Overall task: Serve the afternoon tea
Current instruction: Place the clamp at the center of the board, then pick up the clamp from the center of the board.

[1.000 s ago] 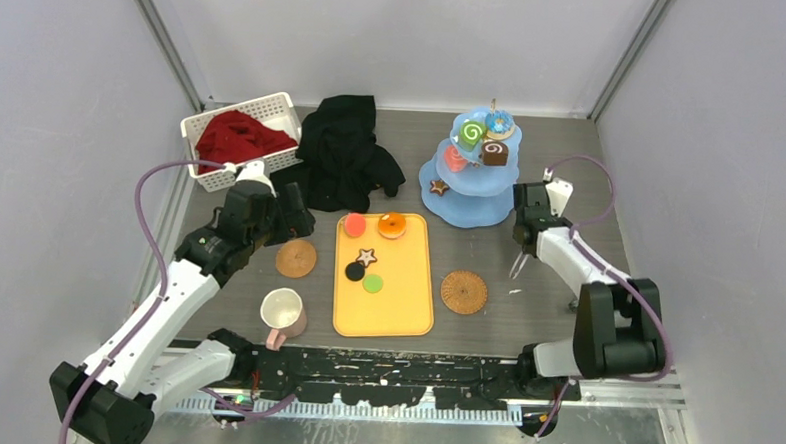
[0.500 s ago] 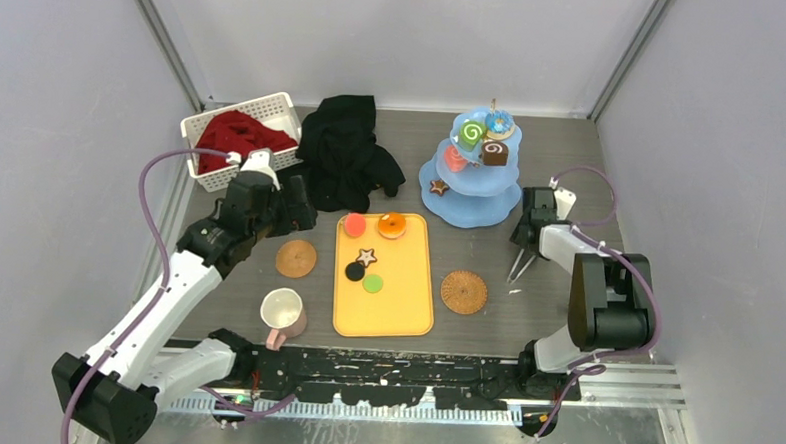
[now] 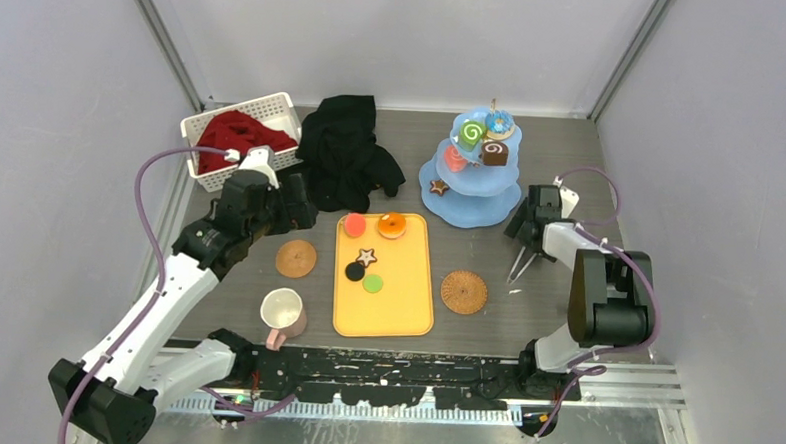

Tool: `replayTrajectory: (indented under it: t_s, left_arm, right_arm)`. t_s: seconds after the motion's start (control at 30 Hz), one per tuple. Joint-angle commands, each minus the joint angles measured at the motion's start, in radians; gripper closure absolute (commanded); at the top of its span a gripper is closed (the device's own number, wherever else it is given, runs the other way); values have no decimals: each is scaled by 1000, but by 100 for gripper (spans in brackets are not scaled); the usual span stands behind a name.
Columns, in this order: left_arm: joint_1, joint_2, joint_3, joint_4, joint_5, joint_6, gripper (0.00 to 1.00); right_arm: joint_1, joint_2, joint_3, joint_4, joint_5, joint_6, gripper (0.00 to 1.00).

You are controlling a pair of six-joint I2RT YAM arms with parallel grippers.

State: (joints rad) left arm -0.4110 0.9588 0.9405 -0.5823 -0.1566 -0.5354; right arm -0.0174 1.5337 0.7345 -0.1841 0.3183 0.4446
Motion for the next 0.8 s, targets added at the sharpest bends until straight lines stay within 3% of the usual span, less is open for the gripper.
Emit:
replayTrajectory:
  t_s: [0.0,0.17,0.5,0.77]
  left_arm:
    - [5,-28,19,22,-14,26,0]
    - [4,-35,9,20,-14,29,1]
    - [5,-70,-20,26,-12,16,1]
    - [4,-68,-43,57,6,-3,1]
  right_arm:
    - [-28,48,29,-33,-68,41,17]
    - [-52,107,30,-32,-133,63,27]
    - [-52,-1,-19,-88,-141,69,20]
    - [-41,-48,0,-142,-58,43,25]
